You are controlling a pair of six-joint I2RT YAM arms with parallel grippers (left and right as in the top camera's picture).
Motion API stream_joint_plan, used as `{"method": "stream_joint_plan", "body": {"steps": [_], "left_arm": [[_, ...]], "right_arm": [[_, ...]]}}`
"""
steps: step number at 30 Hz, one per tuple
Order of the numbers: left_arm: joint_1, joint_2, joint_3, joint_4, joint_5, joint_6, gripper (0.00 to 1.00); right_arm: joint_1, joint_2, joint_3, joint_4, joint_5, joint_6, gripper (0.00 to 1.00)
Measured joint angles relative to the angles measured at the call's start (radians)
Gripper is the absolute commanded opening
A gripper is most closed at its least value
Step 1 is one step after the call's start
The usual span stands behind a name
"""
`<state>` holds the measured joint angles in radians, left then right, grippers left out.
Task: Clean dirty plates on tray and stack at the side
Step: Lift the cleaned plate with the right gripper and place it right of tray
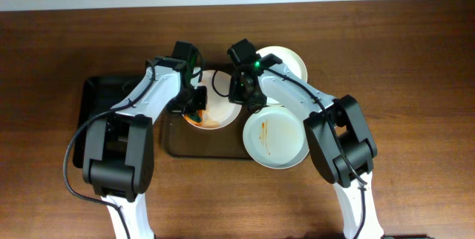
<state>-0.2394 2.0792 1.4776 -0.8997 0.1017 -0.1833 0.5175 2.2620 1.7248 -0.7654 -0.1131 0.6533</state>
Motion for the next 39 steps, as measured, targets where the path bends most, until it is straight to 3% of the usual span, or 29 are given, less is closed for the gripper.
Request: {"method": "stream_joint_plan", "body": {"steps": [3,9,12,16,19,25,30,35,39], "left_arm": [[0.029,0.023,0.097,-0.149,0.06,0.034,0.0],[0.196,0.044,0.665,-0.484,0.11,0.064,0.0],[0.285,0.033,0.847,-0.525,0.112,0.068,0.0],[0.35,0.035,0.869,-0.533,0.111,0.068,0.0],[0.366,0.035,0.869,-0.533,0.109,0.068,0.0],[0.365,0.035,0.869,-0.534,0.102,0.068,0.0],[0.365,0.035,0.869,-0.545,0.1,0.068,0.0],[0.365,0.035,0.869,-0.546,0.1,0.068,0.0],[0.365,0.035,0.869,-0.552,0.092,0.068,0.0]], "right_arm": [[0.0,0.0,0.0,0.0,-0.005,-0.008,0.04],[-0.001,-0.002,0.002,-0.02,-0.047,-0.075,0.04],[-0.001,-0.023,0.003,-0.084,-0.045,-0.145,0.04],[0.02,-0.15,0.003,-0.144,0.143,-0.195,0.04],[0.114,-0.249,0.01,-0.149,0.436,-0.243,0.04],[0.391,-0.26,0.012,-0.139,1.084,-0.309,0.04],[0.494,-0.26,0.012,-0.13,1.435,-0.318,0.04],[0.512,-0.26,0.012,-0.13,1.511,-0.319,0.04],[0.47,-0.26,0.012,-0.172,1.115,-0.317,0.04]]}}
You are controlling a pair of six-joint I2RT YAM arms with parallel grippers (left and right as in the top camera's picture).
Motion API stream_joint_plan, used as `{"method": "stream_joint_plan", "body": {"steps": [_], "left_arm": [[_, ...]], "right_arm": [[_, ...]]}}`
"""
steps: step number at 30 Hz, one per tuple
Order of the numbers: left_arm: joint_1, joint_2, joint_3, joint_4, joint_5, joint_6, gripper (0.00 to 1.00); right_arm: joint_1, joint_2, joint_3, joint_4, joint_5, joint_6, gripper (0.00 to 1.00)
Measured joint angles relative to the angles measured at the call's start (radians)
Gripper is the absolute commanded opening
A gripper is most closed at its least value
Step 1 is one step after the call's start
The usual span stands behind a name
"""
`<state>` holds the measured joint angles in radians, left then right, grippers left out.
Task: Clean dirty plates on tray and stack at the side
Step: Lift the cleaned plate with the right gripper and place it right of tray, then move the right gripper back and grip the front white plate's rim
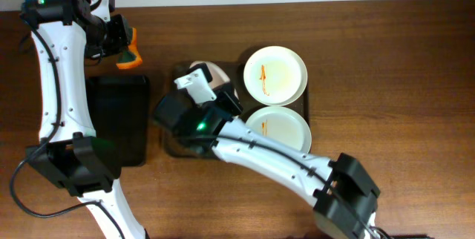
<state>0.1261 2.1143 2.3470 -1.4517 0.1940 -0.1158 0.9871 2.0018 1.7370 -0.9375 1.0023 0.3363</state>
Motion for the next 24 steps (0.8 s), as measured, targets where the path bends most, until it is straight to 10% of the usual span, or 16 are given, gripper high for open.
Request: {"method": "stream_joint_plan", "body": {"steps": [11,17,24], "left_arm": [[0.0,0.0,0.0,-0.004,-0.026,0.0,0.0],[0.0,0.0,0.0,-0.003,-0.027,0.0,0.0],[0.0,0.001,0.0,-0.005,-0.029,0.0,0.0]], "right_arm": [[-0.752,-0.21,0.002,-0.126,-1.135,-0.047,0.04],[-1.195,-0.216,-0.039,-0.202,-1.177,-0.087,0.04],[-1.38,-0.215,-0.367,-0.039,-1.144,-0.097,0.04]]}}
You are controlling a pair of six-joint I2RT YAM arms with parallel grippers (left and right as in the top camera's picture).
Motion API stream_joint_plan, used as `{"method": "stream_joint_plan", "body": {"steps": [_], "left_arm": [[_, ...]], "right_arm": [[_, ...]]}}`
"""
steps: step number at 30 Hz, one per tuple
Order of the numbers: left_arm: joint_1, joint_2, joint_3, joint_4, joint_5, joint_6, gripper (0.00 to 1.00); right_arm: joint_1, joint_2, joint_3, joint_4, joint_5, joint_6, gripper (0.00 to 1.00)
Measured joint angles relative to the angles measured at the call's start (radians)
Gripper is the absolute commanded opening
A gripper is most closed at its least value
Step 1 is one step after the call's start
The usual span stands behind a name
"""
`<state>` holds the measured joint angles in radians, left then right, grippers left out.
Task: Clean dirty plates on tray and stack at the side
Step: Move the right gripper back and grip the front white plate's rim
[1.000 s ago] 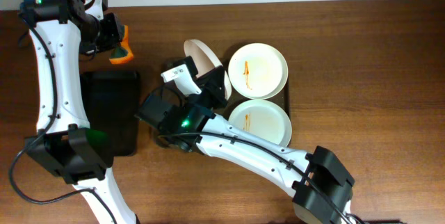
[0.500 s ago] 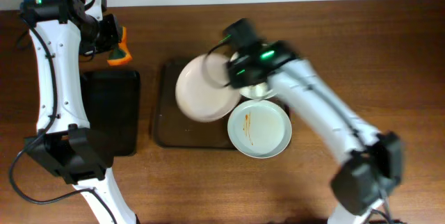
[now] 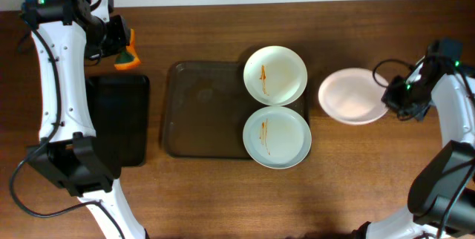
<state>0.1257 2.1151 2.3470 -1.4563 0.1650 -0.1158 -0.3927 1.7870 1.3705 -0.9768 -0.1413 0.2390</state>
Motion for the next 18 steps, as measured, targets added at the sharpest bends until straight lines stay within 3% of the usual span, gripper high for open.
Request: {"method": "stream_joint_plan", "body": {"steps": [1,2,3,5,8,13,18], "left_arm": [[0.0,0.0,0.0,0.0,0.0,0.0,0.0],[0.0,0.0,0.0,-0.001,0.0,0.0,0.0],[0.0,0.0,0.0,0.001,-0.001,0.0,0.0],[0.0,0.0,0.0,0.0,-0.001,0.0,0.0],[0.0,0.0,0.0,0.0,-0.001,0.0,0.0],[0.0,0.0,0.0,0.0,-0.001,0.0,0.0],[0.0,0.0,0.0,-0.003,-0.001,0.0,0.0]], "right_arm": [[-0.001,-0.004,-0.05,0.059,0.005,-0.002,0.05],[-0.001,-0.004,-0.098,0.119,0.01,-0.003,0.17],[-0.001,-0.002,-0.142,0.162,0.014,-0.003,0.46],[-0.001,-0.002,-0.191,0.217,0.018,-0.005,0.56],[-0.001,-0.002,-0.191,0.208,0.016,-0.004,0.56],[0.024,-0.008,-0.011,-0.053,-0.196,-0.062,0.46],[0.254,-0.029,0.0,-0.148,-0.256,-0.053,0.46]]}}
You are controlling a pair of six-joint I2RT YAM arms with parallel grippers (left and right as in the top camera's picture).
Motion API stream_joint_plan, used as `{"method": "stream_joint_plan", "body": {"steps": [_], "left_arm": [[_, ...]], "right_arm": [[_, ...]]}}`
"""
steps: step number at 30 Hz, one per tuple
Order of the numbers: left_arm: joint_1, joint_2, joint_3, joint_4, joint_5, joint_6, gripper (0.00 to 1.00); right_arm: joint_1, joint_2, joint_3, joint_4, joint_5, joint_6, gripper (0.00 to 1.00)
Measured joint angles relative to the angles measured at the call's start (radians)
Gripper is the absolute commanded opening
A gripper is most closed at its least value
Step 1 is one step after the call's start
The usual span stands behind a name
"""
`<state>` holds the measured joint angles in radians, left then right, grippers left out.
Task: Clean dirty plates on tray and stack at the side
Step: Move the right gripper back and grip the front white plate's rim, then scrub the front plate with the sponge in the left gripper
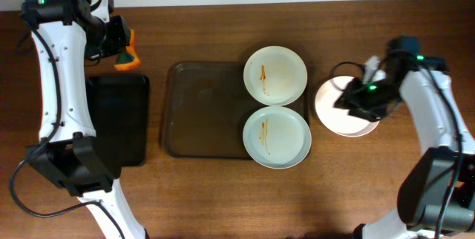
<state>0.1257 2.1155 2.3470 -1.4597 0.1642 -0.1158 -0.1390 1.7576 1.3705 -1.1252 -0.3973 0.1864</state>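
Two white plates with orange streaks lie on the right end of the brown tray (pixel 200 113): the far plate (pixel 275 74) and the near plate (pixel 277 136). A clean white plate (pixel 332 113) rests on the table just right of the tray. My right gripper (pixel 361 98) reaches over its right half and appears shut on its rim. My left gripper (pixel 117 44) is at the far left, shut on an orange sponge (pixel 128 57).
A black rectangular bin (pixel 119 120) sits left of the tray, below the left gripper. The tray's left half holds nothing. Bare wooden table (pixel 371 187) lies in front and to the right.
The clean plate sits a little further left and nearer, close to the tray. My right gripper went from the plate's right edge to over its right half. The left arm has not moved.
First both grippers worked a stained plate on the tray's left half, the left one with the sponge. Then the left arm stood far left with the sponge while the right reached for that plate. Later the plate lay clean on the table right of the tray, where it stays.
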Motion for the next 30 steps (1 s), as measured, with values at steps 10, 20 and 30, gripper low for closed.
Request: {"method": "stream_joint_plan", "body": {"steps": [10,20,30], "left_arm": [[0.0,0.0,0.0,-0.014,0.0,0.0,0.0],[0.0,0.0,0.0,-0.013,0.0,0.0,0.0],[0.0,0.0,0.0,-0.013,0.0,0.0,0.0]], "right_arm": [[0.32,0.0,-0.269,0.204,0.17,0.195,0.33],[0.343,0.005,-0.296,0.247,0.204,0.248,0.04],[0.64,0.014,-0.169,0.432,0.205,0.414,0.04]]}}
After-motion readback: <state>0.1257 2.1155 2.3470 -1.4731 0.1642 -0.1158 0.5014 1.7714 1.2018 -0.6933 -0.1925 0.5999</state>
